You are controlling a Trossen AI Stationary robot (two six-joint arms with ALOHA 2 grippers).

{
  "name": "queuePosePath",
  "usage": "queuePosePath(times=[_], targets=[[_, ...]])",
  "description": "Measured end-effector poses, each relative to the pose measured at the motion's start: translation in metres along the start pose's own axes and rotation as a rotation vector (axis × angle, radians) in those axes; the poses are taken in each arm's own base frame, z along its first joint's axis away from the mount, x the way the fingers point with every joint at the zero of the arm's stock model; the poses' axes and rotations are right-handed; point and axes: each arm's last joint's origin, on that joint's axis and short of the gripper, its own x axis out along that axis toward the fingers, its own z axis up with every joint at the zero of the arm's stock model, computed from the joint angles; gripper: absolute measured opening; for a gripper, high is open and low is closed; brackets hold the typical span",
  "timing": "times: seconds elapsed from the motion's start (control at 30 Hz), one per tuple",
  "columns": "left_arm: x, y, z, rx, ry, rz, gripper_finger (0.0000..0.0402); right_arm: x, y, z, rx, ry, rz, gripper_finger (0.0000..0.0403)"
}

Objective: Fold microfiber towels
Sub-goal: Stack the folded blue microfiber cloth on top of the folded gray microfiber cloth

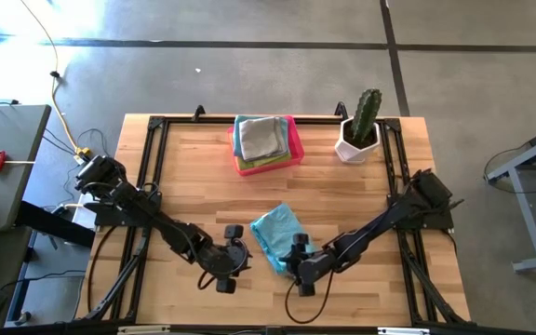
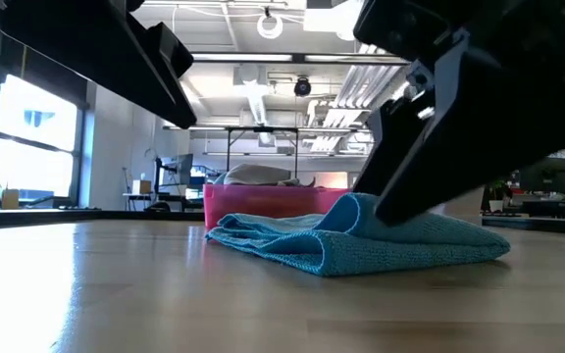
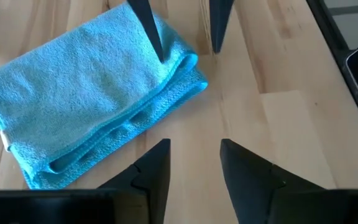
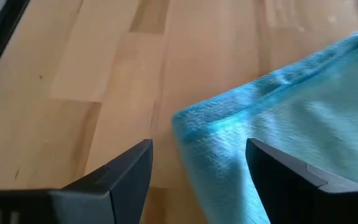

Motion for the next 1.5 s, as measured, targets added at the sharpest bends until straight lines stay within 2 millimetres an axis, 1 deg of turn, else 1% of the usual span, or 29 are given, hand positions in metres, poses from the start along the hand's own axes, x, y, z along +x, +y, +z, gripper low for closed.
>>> queuePosePath(times=[0.33,0.47,0.6,0.67,0.73,0.9,1.0,1.07,1.13,1.2,1.3,1.4,1.5], targets=[[0.000,-0.001,0.000,-0.016,0.001,-0.005,0.0133,0.026,0.004,-0.011,-0.029,0.001,-0.006,0.0251],[0.000,-0.001,0.000,-0.016,0.001,-0.005,0.0133,0.033,0.005,-0.014,-0.045,-0.030,-0.058,0.0250],[0.000,-0.001,0.000,-0.019,0.001,-0.005,0.0133,0.036,0.004,-0.016,-0.044,-0.030,-0.100,0.0233],[0.000,-0.001,0.000,-0.019,0.001,-0.006,0.0133,0.037,0.003,-0.017,-0.047,-0.026,-0.116,0.0211],[-0.001,-0.002,-0.001,-0.023,0.001,-0.008,0.0133,0.038,0.002,-0.018,-0.050,-0.023,-0.133,0.0180],[-0.002,-0.005,-0.002,-0.013,0.002,-0.019,0.0133,0.038,0.000,-0.020,-0.064,-0.012,-0.181,0.0082],[-0.003,-0.008,-0.003,0.026,0.002,-0.025,0.0133,0.038,-0.001,-0.021,-0.070,-0.009,-0.196,0.0021],[-0.004,-0.010,-0.003,0.073,0.000,-0.027,0.0133,0.036,-0.001,-0.020,-0.069,-0.008,-0.192,0.0009],[-0.003,-0.010,-0.004,0.119,-0.001,-0.024,0.0133,0.033,-0.001,-0.017,-0.040,-0.007,-0.183,0.0016],[-0.001,-0.011,-0.004,0.156,-0.007,-0.024,0.0133,0.027,-0.001,-0.011,-0.015,0.005,-0.165,0.0016],[0.004,-0.013,-0.003,0.203,-0.043,-0.013,0.0133,0.013,0.000,0.005,-0.002,0.013,-0.120,0.0004],[0.008,-0.014,0.000,0.274,-0.088,0.026,0.0133,-0.005,0.000,0.025,0.059,-0.010,-0.106,0.0006],[0.010,-0.014,0.005,0.324,-0.153,0.098,0.0133,-0.017,-0.004,0.036,0.099,0.011,-0.101,0.0003]])
